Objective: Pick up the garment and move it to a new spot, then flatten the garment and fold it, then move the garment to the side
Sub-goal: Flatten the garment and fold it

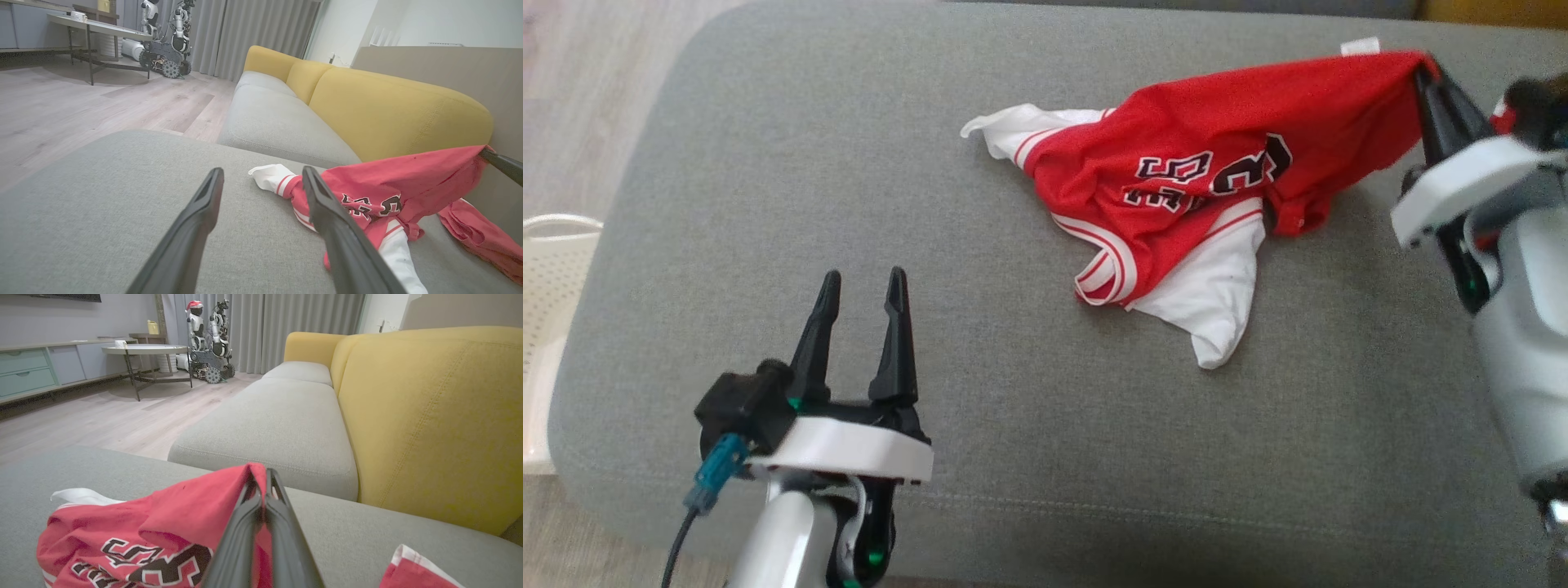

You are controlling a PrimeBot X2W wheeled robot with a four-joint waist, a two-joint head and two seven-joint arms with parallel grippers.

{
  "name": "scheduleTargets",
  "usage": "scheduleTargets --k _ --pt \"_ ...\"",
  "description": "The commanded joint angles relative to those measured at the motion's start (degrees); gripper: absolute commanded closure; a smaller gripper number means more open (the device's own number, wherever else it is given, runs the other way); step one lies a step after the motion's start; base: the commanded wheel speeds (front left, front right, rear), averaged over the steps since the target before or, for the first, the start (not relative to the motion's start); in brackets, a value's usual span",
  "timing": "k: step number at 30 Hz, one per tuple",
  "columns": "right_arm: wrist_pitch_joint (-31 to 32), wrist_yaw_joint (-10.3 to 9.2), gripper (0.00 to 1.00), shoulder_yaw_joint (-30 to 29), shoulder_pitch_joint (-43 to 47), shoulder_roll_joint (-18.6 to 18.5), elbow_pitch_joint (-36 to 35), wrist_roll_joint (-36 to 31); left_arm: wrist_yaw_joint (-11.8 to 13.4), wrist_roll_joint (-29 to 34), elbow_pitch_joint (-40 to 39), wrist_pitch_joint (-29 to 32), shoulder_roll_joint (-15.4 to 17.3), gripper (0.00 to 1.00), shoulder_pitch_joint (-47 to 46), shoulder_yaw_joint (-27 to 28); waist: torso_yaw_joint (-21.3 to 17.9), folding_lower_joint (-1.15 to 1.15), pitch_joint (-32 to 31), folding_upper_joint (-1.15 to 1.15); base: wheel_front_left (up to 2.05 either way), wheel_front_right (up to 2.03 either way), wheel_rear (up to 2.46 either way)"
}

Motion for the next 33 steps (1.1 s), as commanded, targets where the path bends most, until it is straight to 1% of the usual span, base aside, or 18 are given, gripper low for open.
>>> scheduleTargets --k 1,5,9,13,15,16,17,18,20,22,24,27,33 --pt "-0.13 0.36 1.0 1.06 -4.37 0.11 -1.94 -0.39 -0.31 0.09 -1.92 -0.69 0.25 0.0 -2.8 1.38 -0.5 0.0 0.96 0.0 0.0 0.0 0.0" --pt "0.58 0.36 1.0 0.68 -9.08 -0.53 -0.38 -0.64 -0.86 0.26 -1.48 -0.69 0.25 0.0 -3.68 0.49 0.43 0.0 1.96 0.0 0.0 0.0 0.0" --pt "0.91 0.36 1.0 -0.57 -17.77 -2.79 2.68 -2.09 -1.23 -0.12 -1.39 -0.69 0.25 0.0 -5.14 -0.73 3.55 0.0 3.93 0.0 0.0 0.0 0.0" --pt "0.62 0.36 1.0 -3.29 -26.05 -5.61 6.37 -5.91 -1.18 -0.92 -1.57 -0.69 0.25 0.0 -6.18 -2.29 7.5 0.0 6.29 0.0 0.0 0.0 0.0" --pt "0.81 0.36 1.0 -4.51 -28.9 -7.09 8.42 -9.48 -0.92 -1.4 -1.66 -0.69 0.25 0.0 -6.34 -2.71 9.06 0.0 7.31 0.0 0.0 0.0 0.0" --pt "1.55 0.36 0.04 -4.92 -29.91 -7.9 9.55 -11.77 -0.78 -1.62 -1.7 -0.69 0.25 0.0 -6.35 -2.85 9.72 0.0 7.82 0.0 0.0 0.0 0.0" --pt "2.86 0.36 0.0 -5.98 -30.66 -8.47 10.89 -13.63 -0.66 -1.81 -1.72 -0.69 0.25 0.0 -6.34 -2.92 10.21 0.0 8.23 0.0 0.0 0.0 0.0" --pt "3.97 0.36 0.0 -6.93 -31.09 -8.23 12.0 -14.9 -0.55 -1.99 -1.72 -0.69 0.25 0.0 -6.31 -2.94 10.56 0.0 8.57 0.0 0.0 0.0 0.0" --pt "3.91 0.36 0.0 -9.11 -31.63 -7.38 12.83 -16.53 -0.41 -2.19 -1.74 -0.69 0.25 0.0 -6.27 -2.96 10.8 0.0 9.03 0.0 0.0 0.0 0.0" --pt "3.41 0.36 0.0 -11.06 -31.26 -6.04 13.57 -17.76 -0.24 -2.2 -1.74 -0.69 0.25 0.0 -6.32 -2.81 10.5 0.0 9.2 0.0 0.0 0.0 0.0" --pt "2.62 0.36 0.0 -11.8 -30.03 -4.48 14.42 -19.04 -0.17 -2.13 -1.58 -0.69 0.25 0.0 -6.48 -2.65 9.74 0.0 8.87 0.0 0.0 0.0 0.0" --pt "0.34 0.36 0.0 -13.03 -27.71 -1.97 15.46 -19.34 -0.15 -1.82 -1.52 -0.69 0.25 0.0 -6.73 -2.09 7.87 0.0 7.47 0.0 0.0 0.0 0.0" --pt "-4.89 0.36 0.0 -14.28 -22.74 3.55 15.3 -16.69 -0.5 -0.57 -1.24 -0.69 0.25 0.0 -6.23 -0.64 2.32 0.0 3.85 0.0 0.0 0.0 0.0"
